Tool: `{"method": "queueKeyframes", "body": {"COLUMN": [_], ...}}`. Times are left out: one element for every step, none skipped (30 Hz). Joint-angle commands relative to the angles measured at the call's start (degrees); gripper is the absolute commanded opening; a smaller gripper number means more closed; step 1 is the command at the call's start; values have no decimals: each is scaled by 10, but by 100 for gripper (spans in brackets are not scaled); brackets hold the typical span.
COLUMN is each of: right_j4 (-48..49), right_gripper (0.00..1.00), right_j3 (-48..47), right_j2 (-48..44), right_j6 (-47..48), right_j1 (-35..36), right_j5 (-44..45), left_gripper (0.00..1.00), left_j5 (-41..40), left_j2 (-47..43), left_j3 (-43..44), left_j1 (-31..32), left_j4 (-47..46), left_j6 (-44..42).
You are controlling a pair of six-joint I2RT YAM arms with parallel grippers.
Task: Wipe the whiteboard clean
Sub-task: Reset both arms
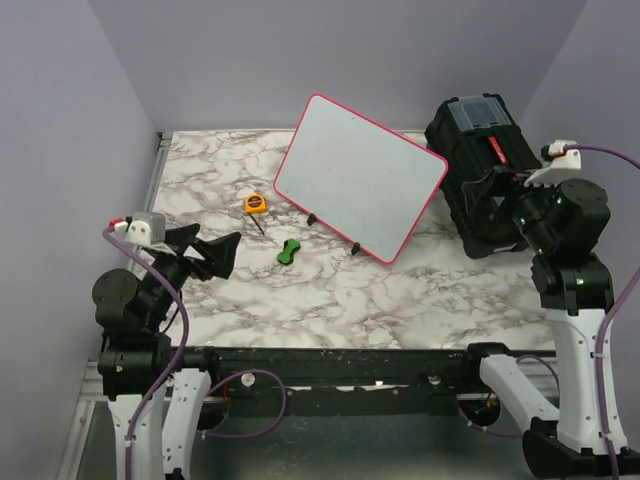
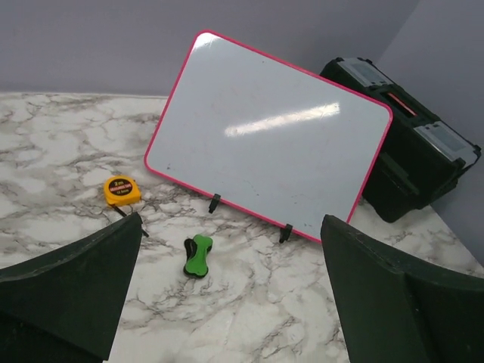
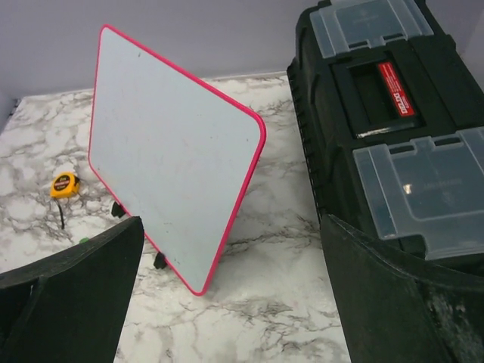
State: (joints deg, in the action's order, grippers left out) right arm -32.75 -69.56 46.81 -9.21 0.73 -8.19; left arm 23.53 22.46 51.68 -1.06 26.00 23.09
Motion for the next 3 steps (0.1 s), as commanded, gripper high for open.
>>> {"method": "queueKeyframes", "body": {"right_j4": [-26,-24,-24], "right_gripper": [100,100,100], "right_j3": [-15,-15,-15], "right_j2": [-16,-18,-21], "right_j6": [-5,-6,-5], "right_j1": [-22,-25,-26], "right_j5": [30,22,17], "left_gripper": [99,99,99], "left_j5": [19,19,19], "left_j2": [-5,-5,-4], "left_j3": [17,20,21], "left_j1": [-3,-1,-1], "left_j4": [75,79,80], "left_j6": [-21,-22,-22]}}
